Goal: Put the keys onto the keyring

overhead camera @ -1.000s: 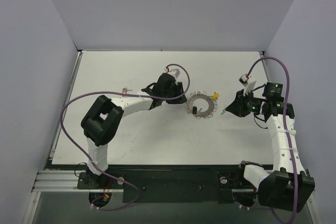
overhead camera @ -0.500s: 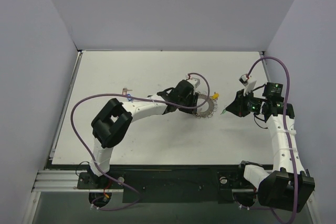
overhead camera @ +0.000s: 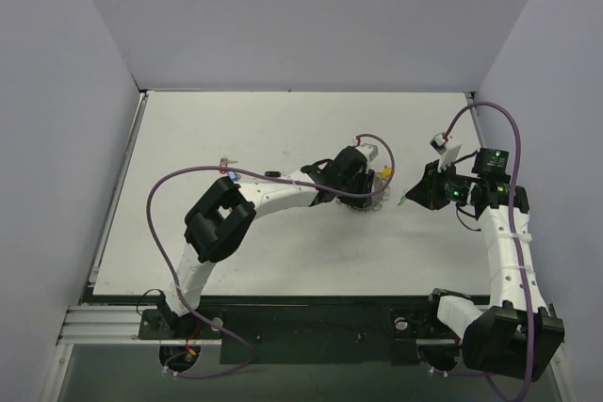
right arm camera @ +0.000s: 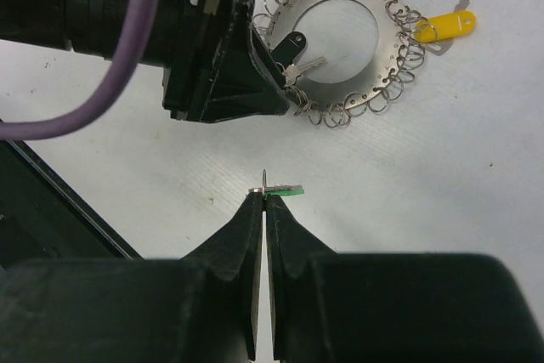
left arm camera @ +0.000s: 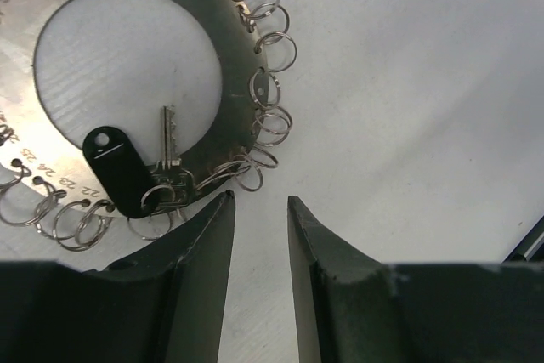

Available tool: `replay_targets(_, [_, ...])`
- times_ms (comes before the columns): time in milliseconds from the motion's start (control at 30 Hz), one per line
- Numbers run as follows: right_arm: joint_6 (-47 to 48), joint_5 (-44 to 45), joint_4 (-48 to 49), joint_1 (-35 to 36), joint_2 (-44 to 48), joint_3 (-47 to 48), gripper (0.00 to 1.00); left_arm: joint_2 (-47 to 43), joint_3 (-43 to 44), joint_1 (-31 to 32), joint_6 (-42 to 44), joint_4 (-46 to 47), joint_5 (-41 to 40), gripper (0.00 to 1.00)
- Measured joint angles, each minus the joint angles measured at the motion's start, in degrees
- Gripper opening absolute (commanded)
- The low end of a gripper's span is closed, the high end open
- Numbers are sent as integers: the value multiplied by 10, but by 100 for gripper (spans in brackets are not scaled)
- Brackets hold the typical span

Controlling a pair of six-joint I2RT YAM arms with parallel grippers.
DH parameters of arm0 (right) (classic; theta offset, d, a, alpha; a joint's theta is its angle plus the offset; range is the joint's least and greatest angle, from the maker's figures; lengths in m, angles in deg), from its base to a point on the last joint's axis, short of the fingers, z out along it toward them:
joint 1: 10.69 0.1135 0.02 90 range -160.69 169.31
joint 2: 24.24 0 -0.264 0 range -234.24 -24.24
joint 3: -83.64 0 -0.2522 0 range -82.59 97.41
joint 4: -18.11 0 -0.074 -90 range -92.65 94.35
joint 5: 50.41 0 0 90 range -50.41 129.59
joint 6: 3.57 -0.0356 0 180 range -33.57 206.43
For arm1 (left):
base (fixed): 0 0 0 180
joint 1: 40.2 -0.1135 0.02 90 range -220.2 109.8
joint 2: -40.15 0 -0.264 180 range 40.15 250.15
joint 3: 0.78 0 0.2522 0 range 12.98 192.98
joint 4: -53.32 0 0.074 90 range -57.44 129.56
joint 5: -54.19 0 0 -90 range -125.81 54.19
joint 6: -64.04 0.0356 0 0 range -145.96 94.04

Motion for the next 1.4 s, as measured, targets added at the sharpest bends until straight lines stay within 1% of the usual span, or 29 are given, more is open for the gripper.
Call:
replay_targets(300, [0, -1, 0, -1, 4, 0, 0, 43, 55, 16, 4, -33, 0, 38])
replay_targets(733, [0, -5, 0, -1, 5, 0, 0, 80, 98, 18, 14, -71, -4, 36])
replay_targets(767, [0, -5, 0, -1, 5, 0, 0, 83, 101, 18, 15, -75, -4, 33])
replay_targets(900, [0, -5, 0, -1, 5, 0, 0, 91, 107, 18, 19, -81, -3, 31])
replay_targets(967, [0, -5, 0, -1, 5, 0, 0, 93, 108, 19, 19, -85, -3, 27])
replay_targets(1000, [0, -5, 0, -1, 5, 0, 0, 95, 110, 19, 20, -88, -4, 23])
replay_targets(1033, [0, -5, 0, -1, 5, 0, 0, 97, 112, 19, 20, -88, -4, 19])
replay_targets(1067, [0, -5, 0, -1, 5, 0, 0, 98, 113, 19, 21, -89, -4, 8])
replay_targets(1100, [0, -5, 0, -1, 5, 0, 0, 99, 113, 19, 22, -89, -4, 5])
replay_targets(1133, [0, -5, 0, -1, 5, 0, 0, 99, 113, 19, 23, -89, -4, 0])
replay_targets(1400, [0, -6, 0, -1, 5, 0, 0, 92, 117, 20, 48, -93, -10, 0])
